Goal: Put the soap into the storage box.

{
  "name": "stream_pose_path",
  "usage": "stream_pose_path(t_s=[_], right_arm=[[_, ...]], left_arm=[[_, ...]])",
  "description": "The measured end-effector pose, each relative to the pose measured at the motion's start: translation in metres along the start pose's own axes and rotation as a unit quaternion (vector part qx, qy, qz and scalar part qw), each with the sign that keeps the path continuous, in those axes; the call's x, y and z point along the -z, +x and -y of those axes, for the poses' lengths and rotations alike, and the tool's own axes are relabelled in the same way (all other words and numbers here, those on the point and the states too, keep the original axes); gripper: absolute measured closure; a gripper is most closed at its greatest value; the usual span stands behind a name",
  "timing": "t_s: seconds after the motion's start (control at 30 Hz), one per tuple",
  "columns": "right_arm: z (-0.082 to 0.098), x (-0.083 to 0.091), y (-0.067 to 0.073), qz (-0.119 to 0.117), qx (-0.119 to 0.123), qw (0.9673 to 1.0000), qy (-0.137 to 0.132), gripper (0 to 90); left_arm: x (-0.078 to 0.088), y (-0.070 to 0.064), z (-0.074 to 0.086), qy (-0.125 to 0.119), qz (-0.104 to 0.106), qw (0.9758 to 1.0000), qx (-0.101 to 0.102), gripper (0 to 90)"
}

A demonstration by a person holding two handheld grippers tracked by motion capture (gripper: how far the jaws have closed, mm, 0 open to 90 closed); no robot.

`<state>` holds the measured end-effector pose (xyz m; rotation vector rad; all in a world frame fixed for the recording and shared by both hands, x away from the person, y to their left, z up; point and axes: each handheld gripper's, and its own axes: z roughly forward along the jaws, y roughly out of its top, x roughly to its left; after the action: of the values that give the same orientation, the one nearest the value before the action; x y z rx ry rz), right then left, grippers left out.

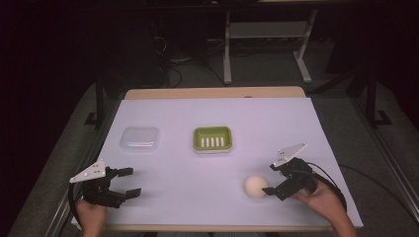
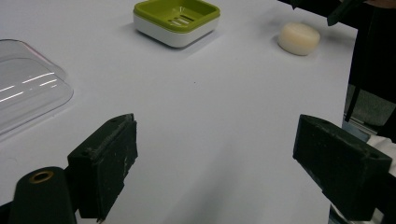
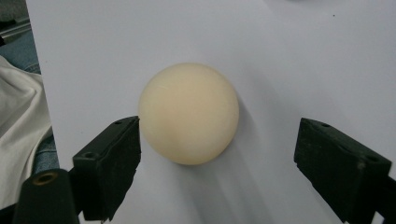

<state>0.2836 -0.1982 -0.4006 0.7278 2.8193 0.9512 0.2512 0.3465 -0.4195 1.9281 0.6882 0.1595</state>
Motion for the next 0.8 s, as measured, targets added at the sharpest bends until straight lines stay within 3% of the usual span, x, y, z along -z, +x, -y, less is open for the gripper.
stream_pose_path(t_s=[0.43, 0.8], right_arm=[[-0.013, -0.011, 0.002, -0.009, 0.025, 0.9996, 0.01, 13.8], [-0.012, -0.027, 0.008, -0.008, 0.04, 0.9984, 0.039, 14.1]], left_arm=[[0.0, 0.0, 0.0, -0.001, 0.0, 1.0, 0.0, 13.1], [-0.001, 0.0, -0.001, 0.001, 0.001, 1.0, -0.001, 13.1]])
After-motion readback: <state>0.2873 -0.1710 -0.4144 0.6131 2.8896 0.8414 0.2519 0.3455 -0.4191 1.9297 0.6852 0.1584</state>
